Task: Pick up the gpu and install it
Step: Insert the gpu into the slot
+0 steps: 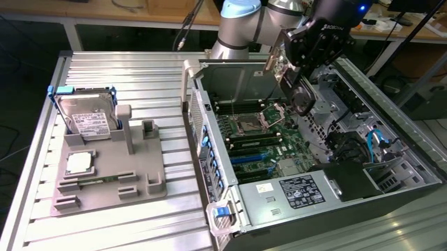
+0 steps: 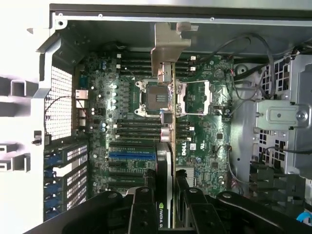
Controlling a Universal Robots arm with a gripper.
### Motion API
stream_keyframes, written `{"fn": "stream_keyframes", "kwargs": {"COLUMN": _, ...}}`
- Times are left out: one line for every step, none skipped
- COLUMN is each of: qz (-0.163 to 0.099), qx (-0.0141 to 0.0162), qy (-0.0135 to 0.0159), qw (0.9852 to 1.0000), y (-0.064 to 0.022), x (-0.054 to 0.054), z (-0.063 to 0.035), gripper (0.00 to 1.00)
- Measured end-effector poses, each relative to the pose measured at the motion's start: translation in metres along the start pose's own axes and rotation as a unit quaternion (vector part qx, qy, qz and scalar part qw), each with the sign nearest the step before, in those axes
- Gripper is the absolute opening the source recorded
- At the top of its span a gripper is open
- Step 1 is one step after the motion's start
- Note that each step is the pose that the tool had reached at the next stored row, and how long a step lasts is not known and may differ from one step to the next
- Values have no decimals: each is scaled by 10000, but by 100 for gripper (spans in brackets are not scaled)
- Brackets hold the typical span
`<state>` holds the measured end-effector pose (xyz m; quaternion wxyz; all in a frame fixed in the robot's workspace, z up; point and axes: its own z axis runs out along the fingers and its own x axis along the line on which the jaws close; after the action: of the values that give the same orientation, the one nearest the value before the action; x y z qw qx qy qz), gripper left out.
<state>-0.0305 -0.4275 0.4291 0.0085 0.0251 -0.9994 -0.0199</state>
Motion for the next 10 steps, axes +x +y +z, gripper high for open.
{"fn": "stream_keyframes", "kwargs": {"qz": -76, "qx": 1, "qy": 3, "qw": 10000, "y": 0, "x": 0, "z": 0, "gripper": 27}}
{"fn": "stream_keyframes", "kwargs": {"qz": -175, "qx": 3, "qy": 7, "qw": 9998, "y": 0, "x": 0, "z": 0, "gripper": 27}}
{"fn": "stream_keyframes", "kwargs": {"qz": -298, "qx": 5, "qy": 12, "qw": 9996, "y": 0, "x": 0, "z": 0, "gripper": 27}}
{"fn": "stream_keyframes", "kwargs": {"qz": -410, "qx": 7, "qy": 17, "qw": 9992, "y": 0, "x": 0, "z": 0, "gripper": 27}}
{"fn": "stream_keyframes", "kwargs": {"qz": -511, "qx": 8, "qy": 20, "qw": 9987, "y": 0, "x": 0, "z": 0, "gripper": 27}}
{"fn": "stream_keyframes", "kwargs": {"qz": -597, "qx": 10, "qy": 24, "qw": 9982, "y": 0, "x": 0, "z": 0, "gripper": 27}}
{"fn": "stream_keyframes", "kwargs": {"qz": -693, "qx": 11, "qy": 28, "qw": 9976, "y": 0, "x": 0, "z": 0, "gripper": 27}}
{"fn": "stream_keyframes", "kwargs": {"qz": -785, "qx": 13, "qy": 32, "qw": 9969, "y": 0, "x": 0, "z": 0, "gripper": 27}}
{"fn": "stream_keyframes", "kwargs": {"qz": -870, "qx": 14, "qy": 35, "qw": 9962, "y": 0, "x": 0, "z": 0, "gripper": 27}}
{"fn": "stream_keyframes", "kwargs": {"qz": -962, "qx": 16, "qy": 39, "qw": 9954, "y": 0, "x": 0, "z": 0, "gripper": 27}}
